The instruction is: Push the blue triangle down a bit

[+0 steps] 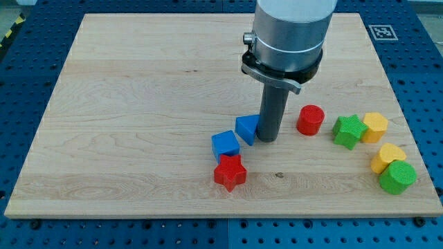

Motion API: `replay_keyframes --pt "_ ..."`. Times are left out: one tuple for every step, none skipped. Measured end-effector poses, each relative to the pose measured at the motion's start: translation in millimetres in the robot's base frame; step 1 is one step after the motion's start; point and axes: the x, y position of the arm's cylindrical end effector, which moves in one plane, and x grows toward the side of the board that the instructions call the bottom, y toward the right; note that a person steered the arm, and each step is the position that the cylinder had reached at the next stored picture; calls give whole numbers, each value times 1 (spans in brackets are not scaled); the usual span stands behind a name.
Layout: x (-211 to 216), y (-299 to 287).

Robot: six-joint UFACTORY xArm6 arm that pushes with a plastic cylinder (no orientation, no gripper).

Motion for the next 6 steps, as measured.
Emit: replay_keyframes --pt "-40 6" --pt "-62 -15" --pt "-56 -45" --pt "-35 -45" --pt "-18 -40" --pt "-9 -40"
